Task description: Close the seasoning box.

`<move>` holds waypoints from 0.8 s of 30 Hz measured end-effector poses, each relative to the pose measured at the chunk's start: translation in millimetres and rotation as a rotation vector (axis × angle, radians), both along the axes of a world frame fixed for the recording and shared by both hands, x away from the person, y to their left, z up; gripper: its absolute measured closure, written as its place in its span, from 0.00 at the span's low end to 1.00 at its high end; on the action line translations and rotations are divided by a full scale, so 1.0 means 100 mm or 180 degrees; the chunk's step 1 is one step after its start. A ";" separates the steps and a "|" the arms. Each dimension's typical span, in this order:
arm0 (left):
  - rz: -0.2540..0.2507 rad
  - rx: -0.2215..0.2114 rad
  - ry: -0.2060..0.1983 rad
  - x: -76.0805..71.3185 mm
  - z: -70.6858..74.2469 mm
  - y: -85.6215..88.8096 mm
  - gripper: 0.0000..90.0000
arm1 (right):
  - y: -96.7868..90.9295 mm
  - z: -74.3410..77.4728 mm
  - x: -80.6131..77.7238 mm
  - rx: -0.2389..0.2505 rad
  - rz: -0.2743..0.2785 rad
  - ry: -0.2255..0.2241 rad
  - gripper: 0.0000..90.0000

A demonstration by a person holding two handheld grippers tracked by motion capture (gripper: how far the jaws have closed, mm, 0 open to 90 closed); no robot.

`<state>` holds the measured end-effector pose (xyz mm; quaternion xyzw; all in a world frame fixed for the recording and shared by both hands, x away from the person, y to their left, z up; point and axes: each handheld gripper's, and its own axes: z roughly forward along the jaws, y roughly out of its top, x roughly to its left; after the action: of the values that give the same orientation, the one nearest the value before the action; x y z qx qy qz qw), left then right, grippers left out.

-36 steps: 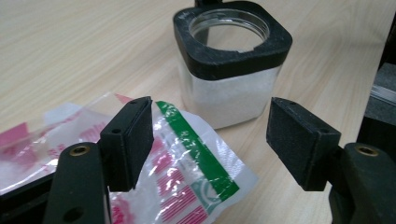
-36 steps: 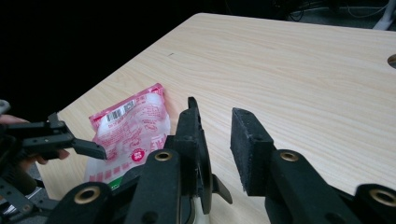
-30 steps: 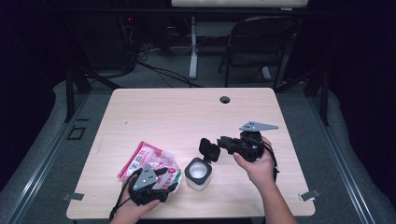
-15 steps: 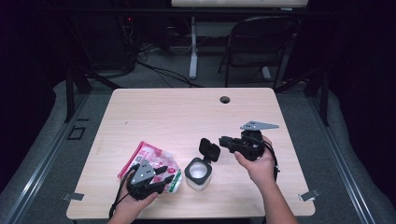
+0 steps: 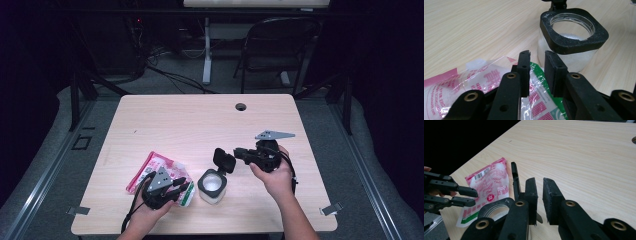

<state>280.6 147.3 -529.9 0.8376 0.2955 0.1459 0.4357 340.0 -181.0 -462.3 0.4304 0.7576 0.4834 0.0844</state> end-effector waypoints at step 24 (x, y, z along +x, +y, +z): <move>-0.0251 0.0105 0.0008 0.01 -0.03 -0.18 0.99 | 0.05 -0.03 -0.04 -0.0032 0.0013 -0.0011 0.92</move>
<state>281.4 129.8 -532.9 0.8558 0.2604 0.1324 0.4269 336.5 -175.8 -465.6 0.4276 0.7608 0.4804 0.0868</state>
